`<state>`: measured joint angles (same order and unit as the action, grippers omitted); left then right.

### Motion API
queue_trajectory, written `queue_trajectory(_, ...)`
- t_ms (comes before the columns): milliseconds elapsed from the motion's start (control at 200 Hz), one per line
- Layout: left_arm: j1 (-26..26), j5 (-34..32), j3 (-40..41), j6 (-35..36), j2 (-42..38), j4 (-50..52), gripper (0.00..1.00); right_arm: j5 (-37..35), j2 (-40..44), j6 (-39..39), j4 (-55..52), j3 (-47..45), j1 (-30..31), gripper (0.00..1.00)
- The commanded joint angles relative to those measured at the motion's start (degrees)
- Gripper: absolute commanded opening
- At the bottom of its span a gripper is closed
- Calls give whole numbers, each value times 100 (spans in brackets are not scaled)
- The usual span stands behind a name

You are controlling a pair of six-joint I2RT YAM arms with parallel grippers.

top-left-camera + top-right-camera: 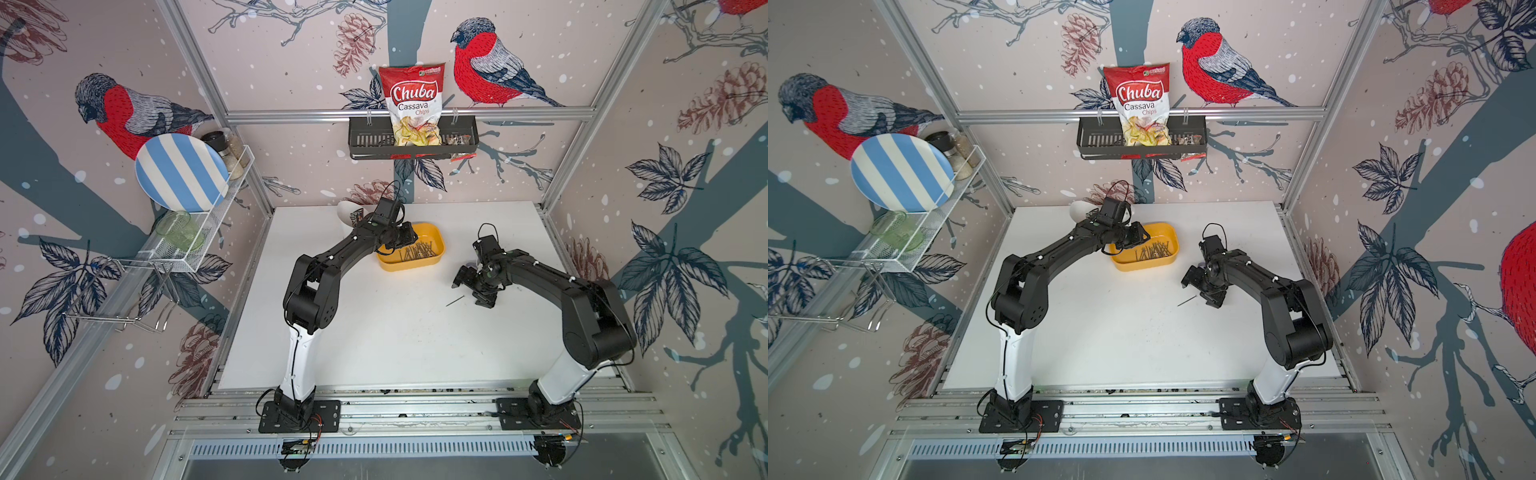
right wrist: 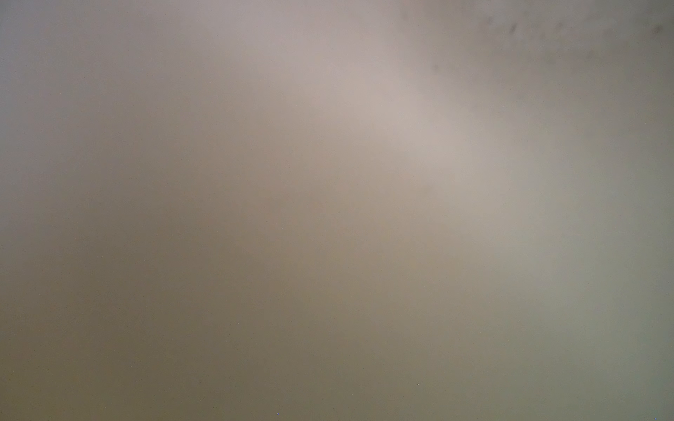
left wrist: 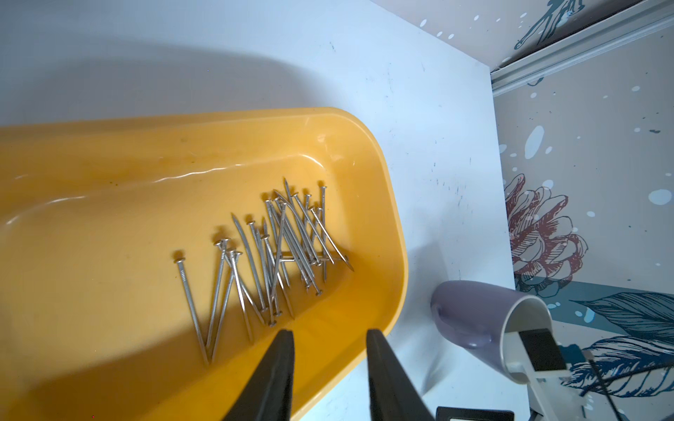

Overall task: Put the nails on the desktop into the storage box
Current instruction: Pick up the nail from the center of the board.

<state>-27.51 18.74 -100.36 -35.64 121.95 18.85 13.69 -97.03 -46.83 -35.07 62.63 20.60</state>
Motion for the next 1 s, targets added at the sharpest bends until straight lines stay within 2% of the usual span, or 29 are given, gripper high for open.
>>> queue_trajectory(0, -32, -42, 73, 135, -84, 64, 37, -186, 112, -98, -199, 55, -9, 94)
queue_trajectory(455, -50, 112, 336, 177, -204, -4, 40, -384, 761, -58, -178, -124, -277, 97)
queue_trajectory(690, -124, 40, 513, 374, -567, 24, 47, -767, 779, -74, -419, 196, 136, 97)
queue_trajectory(995, -220, -347, 1048, 694, -1403, 347, 52, -358, 347, -171, -160, -152, 424, 92)
